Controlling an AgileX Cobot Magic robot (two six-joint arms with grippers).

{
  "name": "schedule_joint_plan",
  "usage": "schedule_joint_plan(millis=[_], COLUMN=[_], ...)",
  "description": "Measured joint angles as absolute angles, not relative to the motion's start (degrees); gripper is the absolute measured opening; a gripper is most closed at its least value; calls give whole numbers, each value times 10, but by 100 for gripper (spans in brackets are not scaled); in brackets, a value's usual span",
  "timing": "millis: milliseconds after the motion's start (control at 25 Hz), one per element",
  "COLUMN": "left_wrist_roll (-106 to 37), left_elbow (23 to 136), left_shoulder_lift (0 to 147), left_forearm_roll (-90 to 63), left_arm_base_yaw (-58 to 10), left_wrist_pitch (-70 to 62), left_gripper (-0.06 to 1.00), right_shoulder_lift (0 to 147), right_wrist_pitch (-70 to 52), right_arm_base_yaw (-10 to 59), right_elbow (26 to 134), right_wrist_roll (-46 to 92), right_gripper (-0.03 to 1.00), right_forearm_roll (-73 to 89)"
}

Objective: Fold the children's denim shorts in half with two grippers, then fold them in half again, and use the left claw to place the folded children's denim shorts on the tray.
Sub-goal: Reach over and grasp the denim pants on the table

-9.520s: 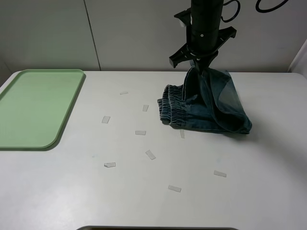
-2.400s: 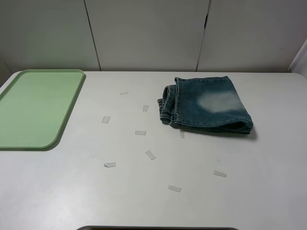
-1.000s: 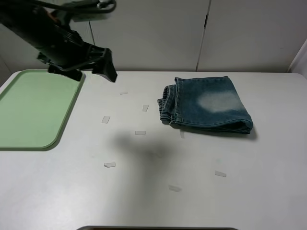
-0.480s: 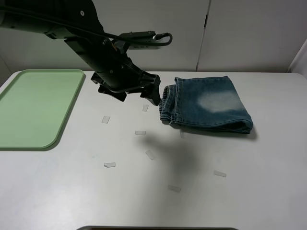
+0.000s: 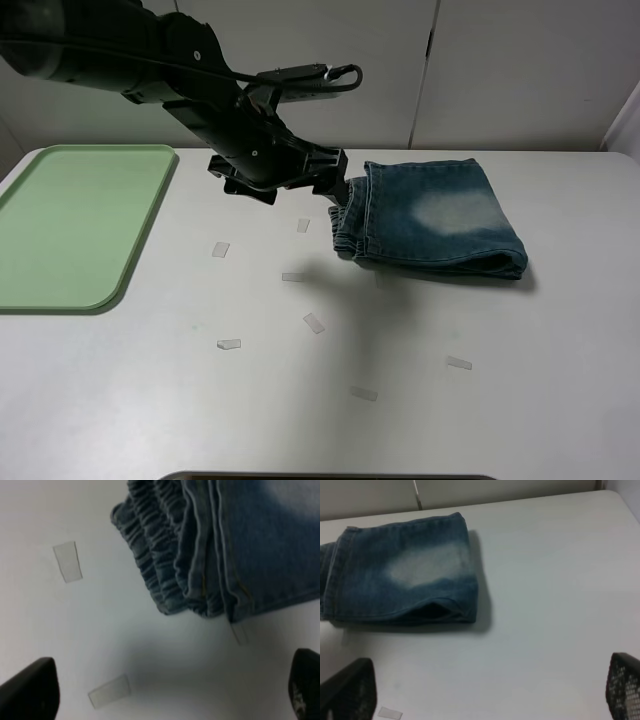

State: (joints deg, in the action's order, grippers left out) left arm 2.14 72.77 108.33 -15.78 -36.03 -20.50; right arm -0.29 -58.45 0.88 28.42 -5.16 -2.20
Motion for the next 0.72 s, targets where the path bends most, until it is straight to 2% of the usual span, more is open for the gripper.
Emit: schedule_joint_plan(millis=[200, 520, 720], left_wrist_roll=[23, 24, 27], left_elbow=[738, 782, 867], left_shoulder_lift=[1108, 1171, 1250], left_forearm_roll=[-188, -207, -216], left_arm_base_yaw=[-360, -368, -385], left_wrist_pitch=[-190, -187, -188], left_gripper=[97, 99, 99], right_shoulder_lift=[-3, -3, -3], right_wrist_pitch=[-585, -585, -585], right_arm_base_yaw=[9, 9, 9], right_elbow=[284, 284, 284], right_wrist_roll=[-52, -52, -52], right_gripper=[69, 69, 69], right_forearm_roll=[-22, -22, -22])
